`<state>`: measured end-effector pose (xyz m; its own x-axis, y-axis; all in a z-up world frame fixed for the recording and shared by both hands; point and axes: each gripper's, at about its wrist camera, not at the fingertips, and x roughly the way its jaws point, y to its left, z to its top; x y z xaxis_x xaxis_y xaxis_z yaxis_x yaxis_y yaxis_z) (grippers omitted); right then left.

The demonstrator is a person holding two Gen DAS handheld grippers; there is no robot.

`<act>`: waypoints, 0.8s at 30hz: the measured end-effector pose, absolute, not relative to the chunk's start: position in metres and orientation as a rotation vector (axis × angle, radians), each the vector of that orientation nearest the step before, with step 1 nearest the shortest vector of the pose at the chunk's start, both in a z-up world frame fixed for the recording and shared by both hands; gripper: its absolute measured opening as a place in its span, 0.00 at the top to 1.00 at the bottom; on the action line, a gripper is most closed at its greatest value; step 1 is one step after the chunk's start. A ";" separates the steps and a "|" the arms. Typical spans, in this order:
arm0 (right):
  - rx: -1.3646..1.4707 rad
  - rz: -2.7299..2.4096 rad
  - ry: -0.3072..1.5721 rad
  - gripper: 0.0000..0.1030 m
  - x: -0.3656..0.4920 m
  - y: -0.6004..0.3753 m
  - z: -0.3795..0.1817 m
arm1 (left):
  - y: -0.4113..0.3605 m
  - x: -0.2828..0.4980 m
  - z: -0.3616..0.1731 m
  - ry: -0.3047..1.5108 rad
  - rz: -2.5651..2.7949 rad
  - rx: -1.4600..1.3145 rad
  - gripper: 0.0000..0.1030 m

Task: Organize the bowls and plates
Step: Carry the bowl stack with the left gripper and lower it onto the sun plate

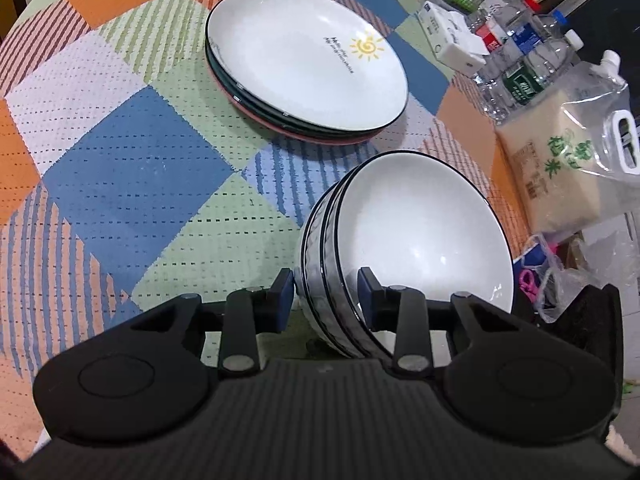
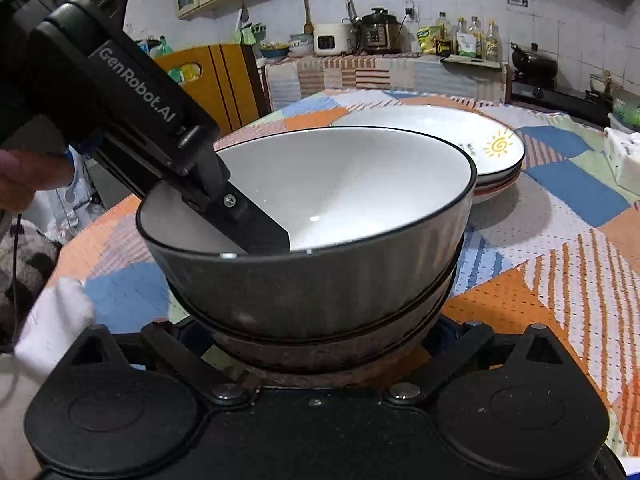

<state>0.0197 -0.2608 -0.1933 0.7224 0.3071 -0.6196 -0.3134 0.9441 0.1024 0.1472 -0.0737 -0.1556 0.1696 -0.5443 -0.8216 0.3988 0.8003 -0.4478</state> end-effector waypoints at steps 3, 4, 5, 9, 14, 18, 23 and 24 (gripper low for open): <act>-0.016 0.330 0.636 0.02 0.021 -0.259 -0.181 | -0.074 0.150 -0.138 1.227 -0.682 -0.125 0.68; -0.018 0.327 0.631 0.02 0.021 -0.259 -0.175 | -0.075 0.151 -0.132 1.223 -0.682 -0.109 0.68; -0.017 0.325 0.629 0.02 0.022 -0.258 -0.170 | -0.077 0.152 -0.125 1.218 -0.681 -0.089 0.68; 0.000 0.322 0.605 0.02 0.030 -0.258 -0.152 | -0.082 0.164 -0.098 1.201 -0.672 -0.055 0.68; 0.008 0.324 0.584 0.02 0.050 -0.265 -0.130 | -0.085 0.185 -0.072 1.166 -0.690 -0.044 0.68; -0.043 0.323 0.565 0.02 0.069 -0.265 -0.117 | -0.091 0.204 -0.058 1.134 -0.684 -0.033 0.68; -0.038 0.327 0.552 0.02 0.102 -0.272 -0.113 | -0.105 0.234 -0.054 1.109 -0.658 0.005 0.68; -0.047 0.325 0.553 0.02 0.107 -0.272 -0.113 | -0.108 0.241 -0.056 1.120 -0.651 0.016 0.68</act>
<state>0.1072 -0.2717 -0.1133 0.8011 0.2907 -0.5232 -0.3156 0.9479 0.0433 0.2411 -0.1085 -0.0556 0.2717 -0.4755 -0.8367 0.4913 0.8161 -0.3043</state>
